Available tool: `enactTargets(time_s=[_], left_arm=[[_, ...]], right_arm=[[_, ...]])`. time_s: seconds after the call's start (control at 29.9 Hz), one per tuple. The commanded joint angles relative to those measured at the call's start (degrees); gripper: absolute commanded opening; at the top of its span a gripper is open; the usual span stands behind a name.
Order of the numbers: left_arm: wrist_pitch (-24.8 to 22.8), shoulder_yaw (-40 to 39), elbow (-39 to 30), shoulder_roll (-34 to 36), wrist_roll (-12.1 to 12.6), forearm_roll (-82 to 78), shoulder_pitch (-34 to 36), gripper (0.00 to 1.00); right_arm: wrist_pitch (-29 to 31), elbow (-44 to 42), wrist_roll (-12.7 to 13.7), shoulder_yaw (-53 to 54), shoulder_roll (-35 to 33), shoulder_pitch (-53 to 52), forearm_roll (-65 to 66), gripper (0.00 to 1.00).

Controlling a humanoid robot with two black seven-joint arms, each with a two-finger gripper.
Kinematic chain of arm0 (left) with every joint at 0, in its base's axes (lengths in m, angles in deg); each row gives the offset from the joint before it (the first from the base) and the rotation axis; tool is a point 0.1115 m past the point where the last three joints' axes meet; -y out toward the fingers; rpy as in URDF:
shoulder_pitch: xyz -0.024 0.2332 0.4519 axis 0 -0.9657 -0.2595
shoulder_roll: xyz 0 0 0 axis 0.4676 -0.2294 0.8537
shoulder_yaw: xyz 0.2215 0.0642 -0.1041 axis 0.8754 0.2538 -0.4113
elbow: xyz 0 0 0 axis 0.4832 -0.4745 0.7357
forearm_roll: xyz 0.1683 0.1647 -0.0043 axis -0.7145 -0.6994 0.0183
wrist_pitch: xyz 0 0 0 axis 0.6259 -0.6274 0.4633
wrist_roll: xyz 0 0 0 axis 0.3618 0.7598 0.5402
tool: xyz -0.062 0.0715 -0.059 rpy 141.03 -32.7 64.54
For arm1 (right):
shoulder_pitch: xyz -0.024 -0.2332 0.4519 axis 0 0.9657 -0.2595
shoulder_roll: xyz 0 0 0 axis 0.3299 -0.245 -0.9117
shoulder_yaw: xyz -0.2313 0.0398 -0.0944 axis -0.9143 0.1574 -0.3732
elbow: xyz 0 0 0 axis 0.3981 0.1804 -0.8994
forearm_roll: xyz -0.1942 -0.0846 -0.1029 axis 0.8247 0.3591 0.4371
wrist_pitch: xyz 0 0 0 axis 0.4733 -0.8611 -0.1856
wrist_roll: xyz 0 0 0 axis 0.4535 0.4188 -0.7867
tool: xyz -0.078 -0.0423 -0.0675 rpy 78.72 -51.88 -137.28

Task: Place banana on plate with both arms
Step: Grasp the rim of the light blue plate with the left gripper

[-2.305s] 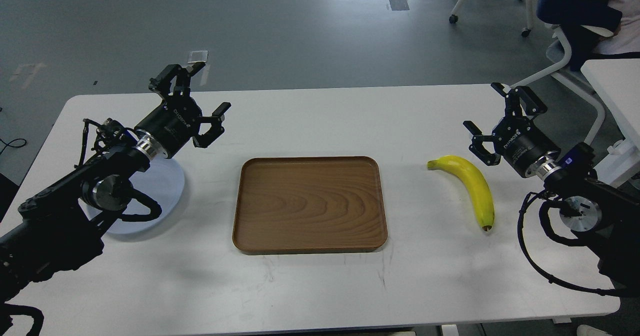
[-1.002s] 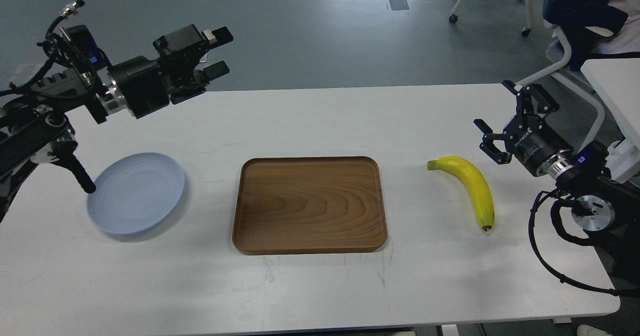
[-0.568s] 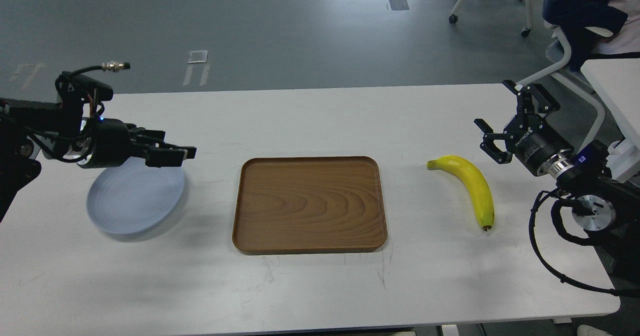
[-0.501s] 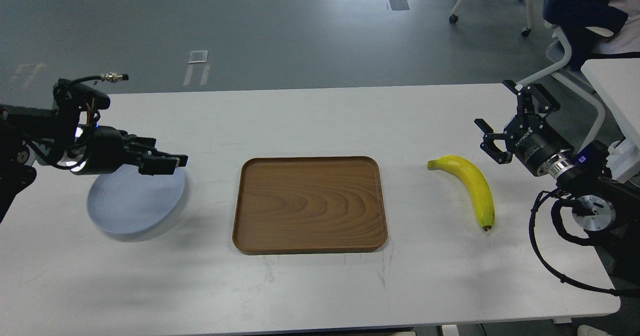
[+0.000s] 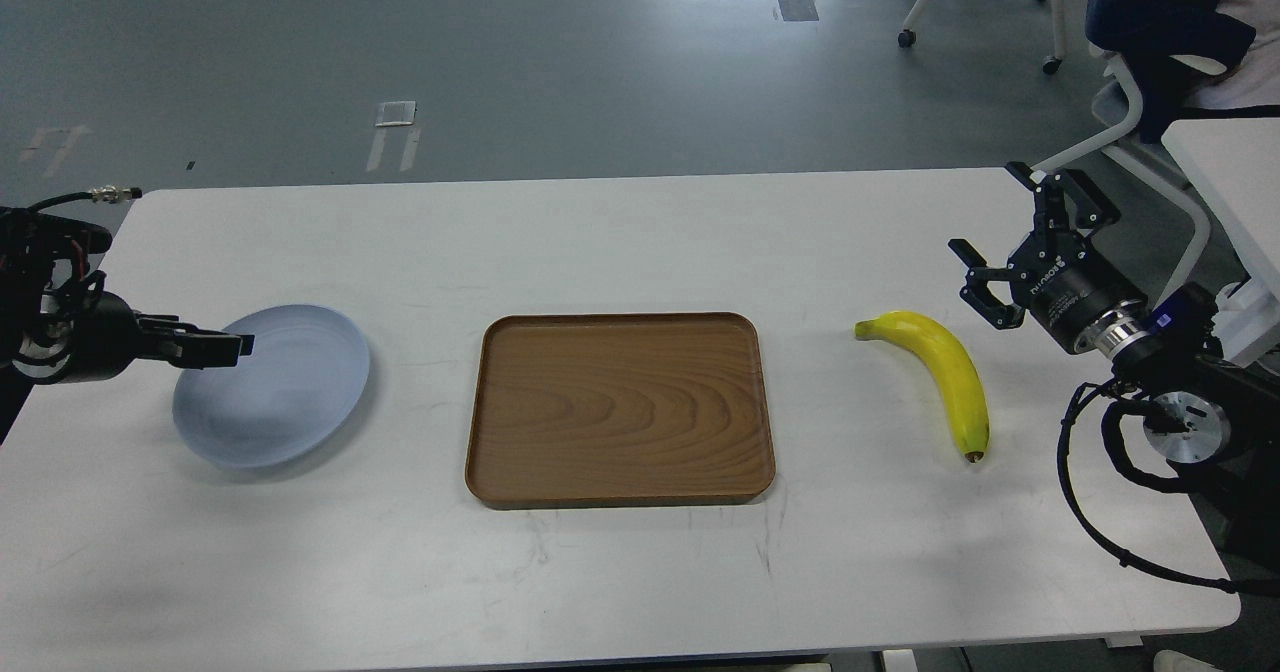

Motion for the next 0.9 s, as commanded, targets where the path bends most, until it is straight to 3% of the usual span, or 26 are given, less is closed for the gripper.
enactTargets(time_s=[0.0,0.63,0.7,0.87], left_arm=[[2.93,3.04,4.08,-1.51,-0.01,1.86,-0.89,0.97],[6.37,4.20,15.87,-6.97,-0.01,10.48,-4.41,0.95],[6.37,4.20,15.88,-6.97,-0.01,10.57,-4.59,0.93],[6.37,4.19,15.88,-7.05,-0.01,10.74,-5.11,0.78]], right_arm=[[0.00,0.01,0.00,0.10,-0.15,-0.02,0.00,1.00],[0.00,0.01,0.00,0.10,-0.15,0.68,0.00,1.00],[0.00,0.01,0.00,0.01,-0.15,0.77,0.00,1.00],[0.00,0.01,0.00,0.01,0.02,0.77,0.00,1.00]])
